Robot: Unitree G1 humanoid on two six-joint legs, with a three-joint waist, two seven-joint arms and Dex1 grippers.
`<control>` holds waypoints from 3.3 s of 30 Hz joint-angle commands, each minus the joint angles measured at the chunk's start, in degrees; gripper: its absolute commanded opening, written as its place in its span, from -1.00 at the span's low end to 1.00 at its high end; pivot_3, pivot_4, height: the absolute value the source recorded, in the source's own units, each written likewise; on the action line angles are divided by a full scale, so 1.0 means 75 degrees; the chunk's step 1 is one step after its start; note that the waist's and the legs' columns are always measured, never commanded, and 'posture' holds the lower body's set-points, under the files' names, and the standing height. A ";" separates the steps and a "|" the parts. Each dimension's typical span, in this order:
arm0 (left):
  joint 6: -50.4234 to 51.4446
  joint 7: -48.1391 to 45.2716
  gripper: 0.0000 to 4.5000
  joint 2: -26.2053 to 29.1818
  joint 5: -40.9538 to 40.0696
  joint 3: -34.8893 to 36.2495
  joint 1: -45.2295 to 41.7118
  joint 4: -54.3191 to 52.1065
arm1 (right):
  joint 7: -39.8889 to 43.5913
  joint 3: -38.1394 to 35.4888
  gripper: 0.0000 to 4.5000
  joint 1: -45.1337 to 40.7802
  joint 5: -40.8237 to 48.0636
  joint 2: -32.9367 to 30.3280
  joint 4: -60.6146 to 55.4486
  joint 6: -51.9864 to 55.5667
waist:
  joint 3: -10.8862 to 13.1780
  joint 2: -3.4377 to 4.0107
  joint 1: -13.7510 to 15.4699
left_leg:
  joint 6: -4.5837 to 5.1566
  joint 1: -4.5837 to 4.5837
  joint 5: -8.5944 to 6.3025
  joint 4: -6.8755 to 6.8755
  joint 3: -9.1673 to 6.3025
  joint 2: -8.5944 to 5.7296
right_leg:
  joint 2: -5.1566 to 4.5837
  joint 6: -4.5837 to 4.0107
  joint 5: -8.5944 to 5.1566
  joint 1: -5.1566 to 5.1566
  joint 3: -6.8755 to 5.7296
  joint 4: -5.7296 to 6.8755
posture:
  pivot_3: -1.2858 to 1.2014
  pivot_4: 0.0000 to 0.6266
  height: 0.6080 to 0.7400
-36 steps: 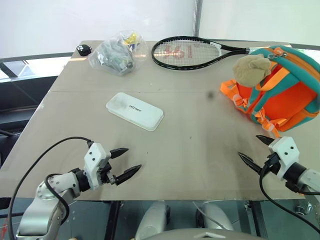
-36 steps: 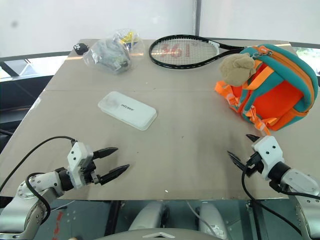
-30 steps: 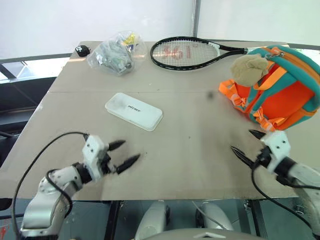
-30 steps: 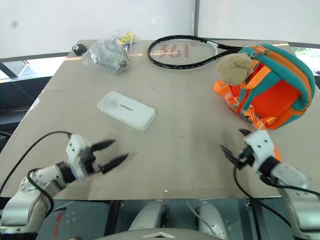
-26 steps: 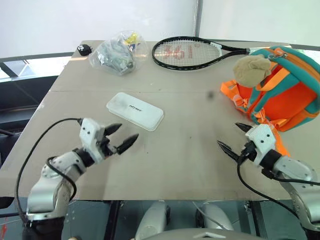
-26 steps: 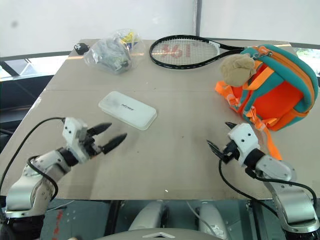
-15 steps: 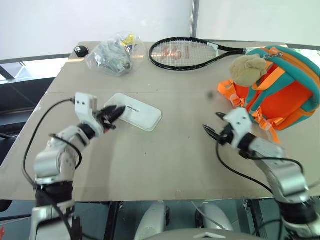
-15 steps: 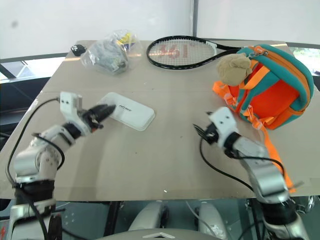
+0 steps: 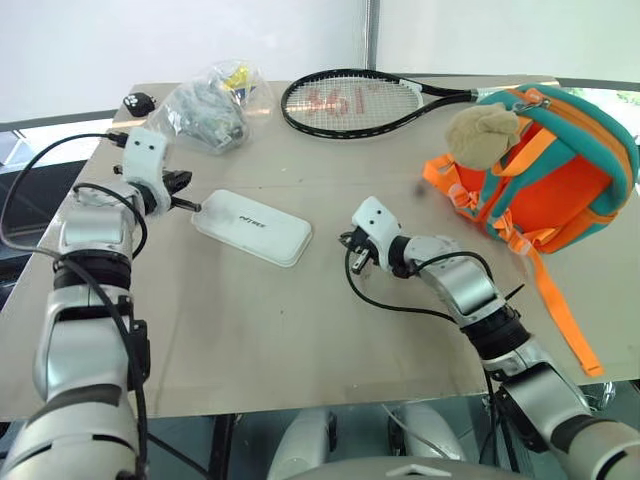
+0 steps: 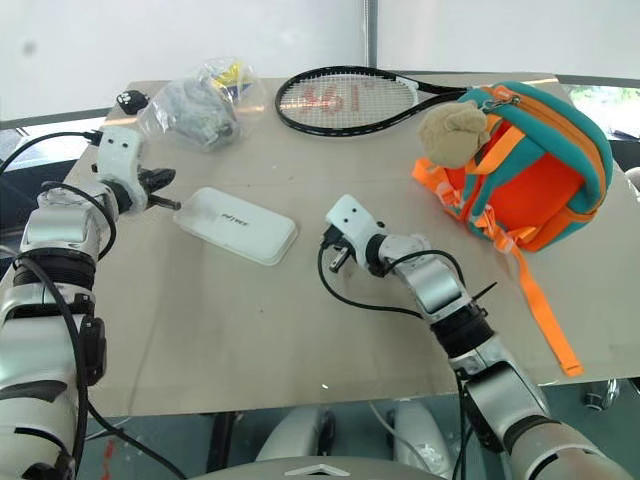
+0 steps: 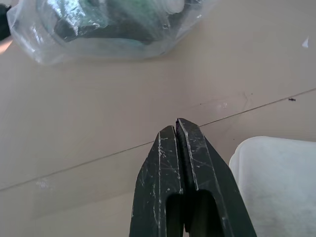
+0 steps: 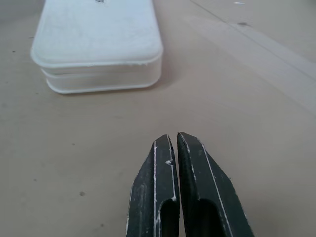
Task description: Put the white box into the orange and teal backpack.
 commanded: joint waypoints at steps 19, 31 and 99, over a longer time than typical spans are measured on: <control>0.1321 -0.5486 -1.00 0.0013 -0.0035 -0.0438 0.0582 -0.0990 | 0.0704 -0.0858 -1.00 0.1188 0.0004 -0.1616 -0.2197 0.0933 | -0.0010 -0.0015 -0.0141 | 0.0000 -0.0050 0.0000 0.0012 -0.0120 -0.0090 | -0.0077 0.0001 0.0001 -0.0099 -0.0017 0.0116 | 0.03 -0.52 1.00; 0.5770 -0.3573 -1.00 -0.0800 -0.2257 0.0705 0.3775 -0.7759 | 0.0791 -0.1671 -1.00 0.2279 0.0258 -0.3158 -0.3440 0.1747 | -0.0012 -0.0018 0.0028 | 0.0002 -0.0033 -0.0001 0.0008 -0.0113 -0.0094 | -0.0059 0.0002 0.0001 -0.0076 0.0069 0.0099 | 0.03 -0.52 1.00; 0.7228 0.0541 0.23 -0.3611 -0.6197 0.3569 0.3505 -0.7107 | -0.2353 -0.6591 0.99 0.3229 0.2461 -0.1402 -0.8047 0.4941 | -0.0087 -0.0006 0.0301 | 0.0002 0.0007 -0.0001 -0.0002 -0.0103 -0.0089 | -0.0041 0.0001 0.0001 -0.0009 0.0098 0.0004 | 0.03 -0.52 1.00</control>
